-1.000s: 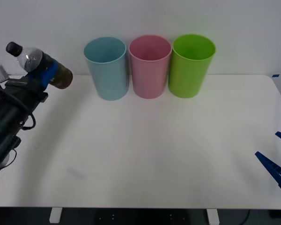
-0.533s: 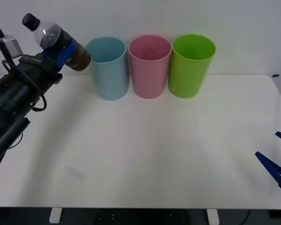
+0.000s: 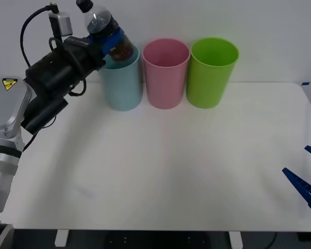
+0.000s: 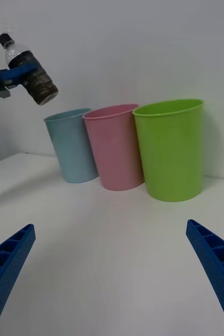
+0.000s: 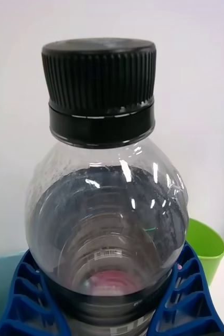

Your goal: Grasp the object on the table and drop it into the matching bin: aluminum can to the light blue bin, PET bottle to the pink bin.

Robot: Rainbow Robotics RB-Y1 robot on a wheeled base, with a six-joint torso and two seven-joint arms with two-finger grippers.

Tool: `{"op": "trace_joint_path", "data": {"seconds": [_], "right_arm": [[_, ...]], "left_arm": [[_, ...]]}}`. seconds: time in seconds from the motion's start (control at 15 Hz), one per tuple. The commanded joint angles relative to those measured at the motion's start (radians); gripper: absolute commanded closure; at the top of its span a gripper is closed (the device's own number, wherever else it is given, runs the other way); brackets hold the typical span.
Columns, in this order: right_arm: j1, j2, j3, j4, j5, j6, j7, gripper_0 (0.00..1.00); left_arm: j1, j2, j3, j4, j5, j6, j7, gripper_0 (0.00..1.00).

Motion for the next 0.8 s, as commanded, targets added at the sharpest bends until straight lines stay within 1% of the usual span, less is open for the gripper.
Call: {"op": "trace_joint_path", "data": {"seconds": [0.07, 0.33, 0.47, 0.67, 0.8], "right_arm": [[0.0, 0.0, 0.0, 0.0, 0.0, 0.0, 0.0, 0.0], [0.0, 0.0, 0.0, 0.0, 0.0, 0.0, 0.0, 0.0], [0.0, 0.0, 0.0, 0.0, 0.0, 0.0, 0.0, 0.0], [0.0, 0.0, 0.0, 0.0, 0.0, 0.0, 0.0, 0.0], [0.0, 0.0, 0.0, 0.0, 0.0, 0.0, 0.0, 0.0]], "left_arm": [[-0.124, -0.031, -0.036, 0.139, -0.019, 0.0, -0.015, 1.0], [-0.256, -0.113, -0.036, 0.297, -0.105, 0.005, -0.048, 1.0], [-0.328, -0.155, -0.036, 0.397, -0.143, 0.026, -0.109, 1.0], [-0.421, -0.209, -0.036, 0.526, -0.169, 0.103, -0.18, 1.0], [-0.454, -0.243, -0.036, 0.563, -0.206, 0.169, -0.186, 0.99]]}}
